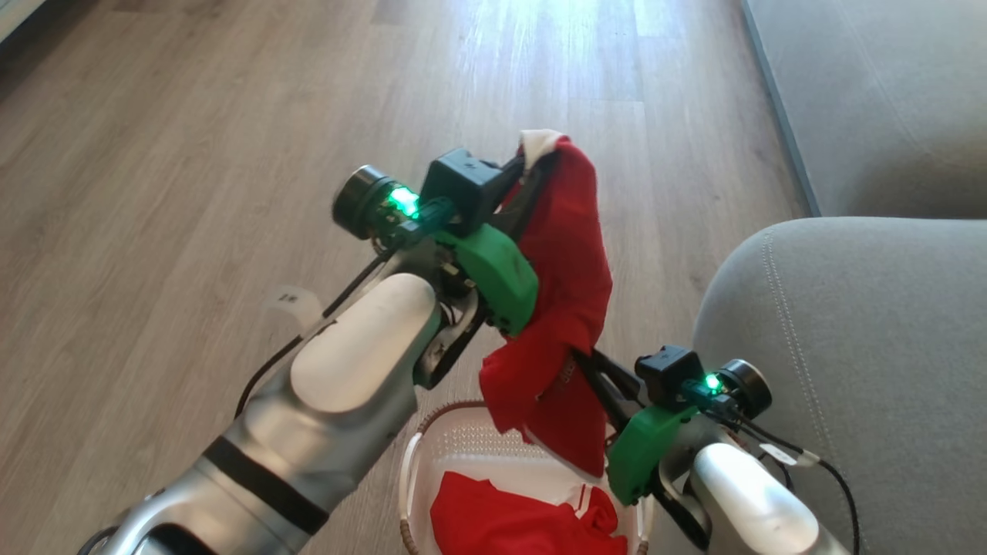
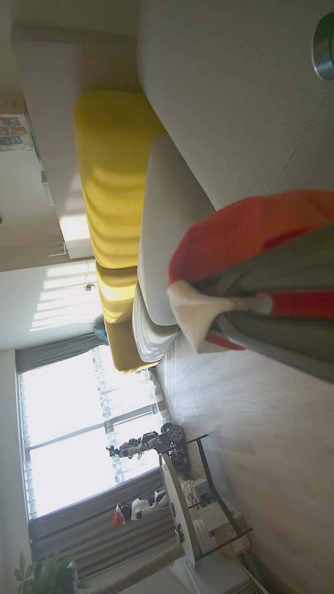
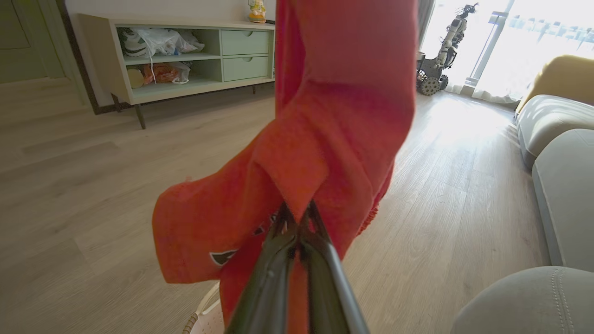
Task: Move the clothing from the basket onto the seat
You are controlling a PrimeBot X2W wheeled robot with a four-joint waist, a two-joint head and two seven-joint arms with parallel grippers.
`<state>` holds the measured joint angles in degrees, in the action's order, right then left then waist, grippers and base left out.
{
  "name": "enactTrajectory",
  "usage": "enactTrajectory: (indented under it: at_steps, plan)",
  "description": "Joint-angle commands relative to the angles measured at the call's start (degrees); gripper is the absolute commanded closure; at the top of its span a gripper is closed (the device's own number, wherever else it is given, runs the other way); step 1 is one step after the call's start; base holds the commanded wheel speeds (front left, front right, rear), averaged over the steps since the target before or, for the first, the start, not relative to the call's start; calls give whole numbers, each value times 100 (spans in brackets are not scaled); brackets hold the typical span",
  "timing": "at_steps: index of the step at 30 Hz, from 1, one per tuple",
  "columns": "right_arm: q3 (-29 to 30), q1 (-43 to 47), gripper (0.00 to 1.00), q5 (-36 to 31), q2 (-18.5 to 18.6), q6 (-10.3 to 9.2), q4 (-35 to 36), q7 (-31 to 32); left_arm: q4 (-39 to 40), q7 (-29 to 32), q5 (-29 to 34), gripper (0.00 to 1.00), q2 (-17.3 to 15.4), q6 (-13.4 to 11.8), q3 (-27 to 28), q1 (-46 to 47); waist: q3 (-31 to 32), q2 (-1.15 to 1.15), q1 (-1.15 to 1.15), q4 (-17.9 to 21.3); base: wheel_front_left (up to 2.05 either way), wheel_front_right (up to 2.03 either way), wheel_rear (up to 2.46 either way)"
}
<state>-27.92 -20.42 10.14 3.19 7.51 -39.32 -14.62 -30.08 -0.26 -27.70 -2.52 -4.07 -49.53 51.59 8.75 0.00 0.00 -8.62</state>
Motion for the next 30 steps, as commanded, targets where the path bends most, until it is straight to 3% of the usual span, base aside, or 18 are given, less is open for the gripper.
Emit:
enactTrajectory:
  at_steps: [1,2,3,6,7,8,18,30]
  plan:
    - [36,-221,100,-29,-31,-2,226,-38,80,-87,-45,100,-146,-33,245,175,-19,0,0,65,0,0,0]
    - [91,-211,100,-56,-31,-2,254,-38,36,-133,-73,92,-162,-42,267,124,-27,0,0,99,0,0,0]
    - [91,-211,100,-56,-31,-2,254,-38,36,-133,-73,92,-162,-42,267,124,-27,0,0,99,0,0,0]
    - [269,-184,100,-159,-31,-2,368,-38,-85,-276,-178,42,-208,-49,338,-46,-53,0,0,225,0,0,0]
    - [332,-178,100,-205,-31,-2,411,-38,-115,-336,-217,15,-225,-49,369,-104,-62,0,0,272,0,0,0]
    - [403,-175,100,-259,-31,-2,453,-38,-148,-398,-266,0,-240,-49,408,-167,-70,0,0,321,0,0,0]
    - [1261,-125,100,-882,-31,-2,908,-38,-346,-980,-502,0,-320,-111,558,-775,-141,0,0,917,0,0,0]
    - [2115,58,100,-1422,192,-2,1467,-38,-427,-1155,-567,0,-310,-61,318,-1393,-298,0,0,1948,0,0,0]
